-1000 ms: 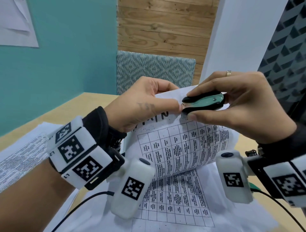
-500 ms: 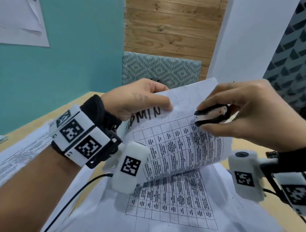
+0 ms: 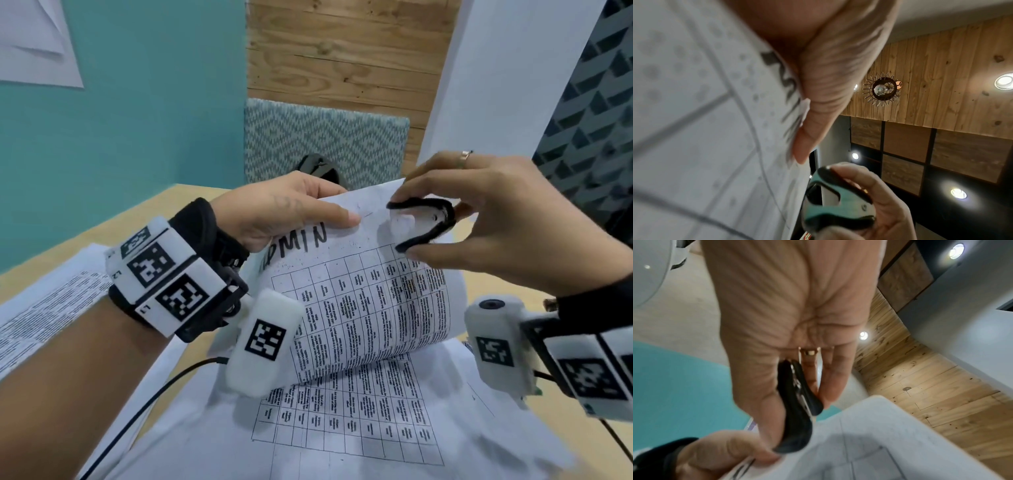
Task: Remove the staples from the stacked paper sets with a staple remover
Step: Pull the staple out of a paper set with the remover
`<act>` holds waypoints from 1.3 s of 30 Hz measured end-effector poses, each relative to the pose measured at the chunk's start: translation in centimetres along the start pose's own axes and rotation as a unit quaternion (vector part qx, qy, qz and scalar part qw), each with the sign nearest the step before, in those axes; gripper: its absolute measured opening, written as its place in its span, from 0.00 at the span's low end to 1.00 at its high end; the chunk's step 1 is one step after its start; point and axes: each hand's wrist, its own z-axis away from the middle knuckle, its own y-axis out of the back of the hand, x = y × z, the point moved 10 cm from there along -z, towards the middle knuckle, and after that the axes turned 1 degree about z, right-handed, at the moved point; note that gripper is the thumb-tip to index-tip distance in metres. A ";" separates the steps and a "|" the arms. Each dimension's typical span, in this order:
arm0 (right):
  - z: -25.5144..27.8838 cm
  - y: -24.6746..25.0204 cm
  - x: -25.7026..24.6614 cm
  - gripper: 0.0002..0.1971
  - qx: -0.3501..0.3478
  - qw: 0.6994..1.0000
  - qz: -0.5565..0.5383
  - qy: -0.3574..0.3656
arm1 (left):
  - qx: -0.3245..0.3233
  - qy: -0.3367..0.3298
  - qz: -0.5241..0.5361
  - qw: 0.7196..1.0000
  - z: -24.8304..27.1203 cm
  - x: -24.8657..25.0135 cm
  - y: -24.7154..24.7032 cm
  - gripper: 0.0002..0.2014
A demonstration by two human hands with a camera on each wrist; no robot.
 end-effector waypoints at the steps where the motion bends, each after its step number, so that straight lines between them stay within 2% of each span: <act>1: -0.1 0.2 -0.2 0.18 0.021 1.000 0.003 0.010 | -0.005 0.003 0.004 1.000 -0.1 -0.1 -0.1 0.10; 6: -0.1 0.0 -1.3 0.16 0.064 0.994 0.054 0.068 | -0.020 0.018 0.014 1.000 -0.2 -0.5 -0.7 0.19; 10: -0.2 -0.1 -1.8 0.14 0.069 0.991 0.072 0.091 | -0.016 0.012 0.018 1.000 0.1 -0.2 -0.8 0.20; 16: -0.1 -0.2 -2.3 0.15 0.058 0.990 0.064 0.110 | -0.011 0.012 0.010 1.000 0.2 -0.4 -0.5 0.29; 22: -0.1 0.0 -2.6 0.15 0.063 0.989 0.061 0.117 | -0.040 -0.013 0.021 0.999 0.0 0.2 -1.0 0.08; 39: 0.1 0.2 -2.7 0.16 0.047 0.989 0.086 0.115 | -0.066 0.002 0.053 0.996 0.3 0.3 -1.5 0.10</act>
